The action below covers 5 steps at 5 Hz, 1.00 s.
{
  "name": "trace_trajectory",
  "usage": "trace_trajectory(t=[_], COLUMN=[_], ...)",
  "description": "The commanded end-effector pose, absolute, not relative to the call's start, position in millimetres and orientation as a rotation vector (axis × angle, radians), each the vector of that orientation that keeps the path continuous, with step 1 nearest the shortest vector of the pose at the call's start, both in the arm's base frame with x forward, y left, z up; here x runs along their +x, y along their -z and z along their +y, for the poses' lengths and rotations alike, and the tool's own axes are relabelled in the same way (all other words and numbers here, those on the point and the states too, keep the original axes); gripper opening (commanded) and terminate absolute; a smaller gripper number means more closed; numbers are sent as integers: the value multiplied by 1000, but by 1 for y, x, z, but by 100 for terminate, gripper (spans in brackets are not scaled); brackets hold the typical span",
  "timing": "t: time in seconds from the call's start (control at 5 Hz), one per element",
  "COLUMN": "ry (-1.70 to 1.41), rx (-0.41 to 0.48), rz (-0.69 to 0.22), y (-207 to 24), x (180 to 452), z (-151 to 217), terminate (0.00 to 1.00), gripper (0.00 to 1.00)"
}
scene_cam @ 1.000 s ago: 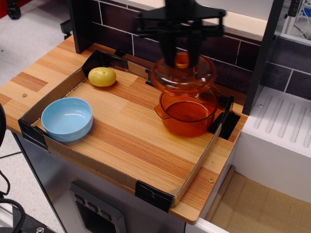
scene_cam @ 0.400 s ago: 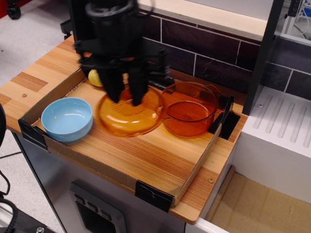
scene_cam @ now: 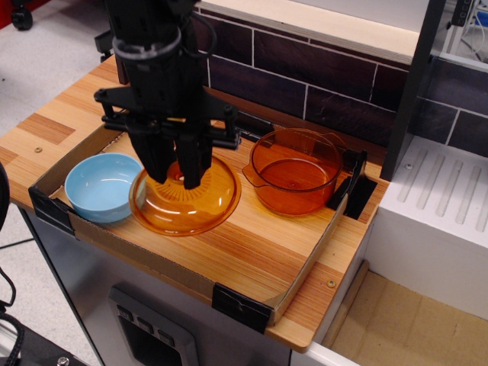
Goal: Take lid off pot
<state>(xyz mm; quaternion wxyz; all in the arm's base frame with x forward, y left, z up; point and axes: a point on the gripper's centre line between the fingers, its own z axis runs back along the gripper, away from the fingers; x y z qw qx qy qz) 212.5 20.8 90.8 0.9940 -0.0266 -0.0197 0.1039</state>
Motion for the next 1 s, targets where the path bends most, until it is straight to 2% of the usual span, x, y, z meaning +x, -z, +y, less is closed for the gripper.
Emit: trace_trajectory(t=[0.0, 0.8], ry=[-231, -248], rx=[-4, 67], rz=[-61, -60], y=[-72, -37], x=[226, 239], z=[26, 21], terminate=[0, 0], gripper=[0, 0])
